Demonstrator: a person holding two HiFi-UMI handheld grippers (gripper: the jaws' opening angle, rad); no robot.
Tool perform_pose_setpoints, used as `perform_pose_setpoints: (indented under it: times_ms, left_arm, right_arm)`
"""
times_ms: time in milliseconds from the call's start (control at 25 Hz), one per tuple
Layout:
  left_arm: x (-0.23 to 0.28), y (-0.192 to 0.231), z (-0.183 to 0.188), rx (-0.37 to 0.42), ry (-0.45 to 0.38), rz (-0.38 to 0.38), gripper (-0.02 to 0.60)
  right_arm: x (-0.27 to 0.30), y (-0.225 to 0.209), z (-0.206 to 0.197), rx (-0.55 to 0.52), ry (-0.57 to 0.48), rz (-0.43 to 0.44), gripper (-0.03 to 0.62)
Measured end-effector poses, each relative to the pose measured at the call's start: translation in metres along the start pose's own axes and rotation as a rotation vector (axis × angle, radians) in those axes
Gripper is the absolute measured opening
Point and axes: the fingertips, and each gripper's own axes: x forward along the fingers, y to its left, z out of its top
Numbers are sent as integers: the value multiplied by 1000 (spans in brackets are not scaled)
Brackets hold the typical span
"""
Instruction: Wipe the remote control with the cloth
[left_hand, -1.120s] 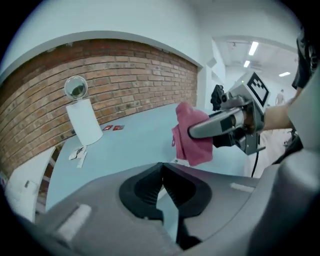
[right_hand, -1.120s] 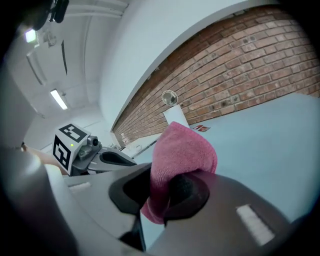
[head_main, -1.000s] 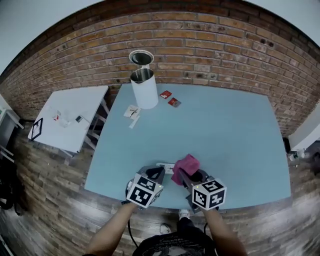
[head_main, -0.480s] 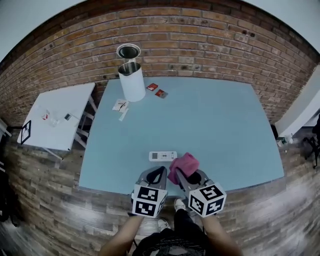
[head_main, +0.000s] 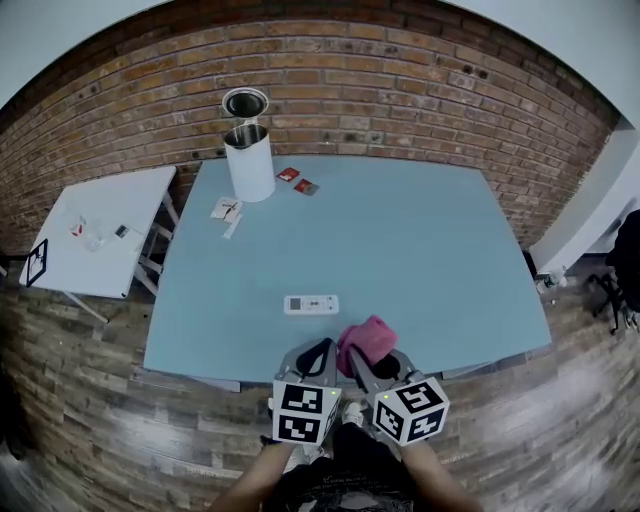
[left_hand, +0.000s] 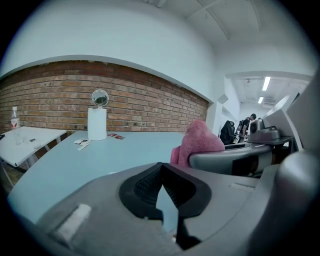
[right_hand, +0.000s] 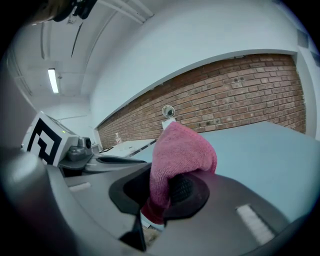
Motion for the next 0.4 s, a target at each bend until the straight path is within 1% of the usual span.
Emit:
perform_pose_setpoints:
  times_ms: [200,400]
  left_arm:
    - [-2,0,0,8,-8,15,-3]
    - [-1,-1,-3,4,-4,11,-3]
  right_arm:
    - [-1,8,-3,-37,8,-6,63]
    - [-1,9,-8,-22,26,5,63]
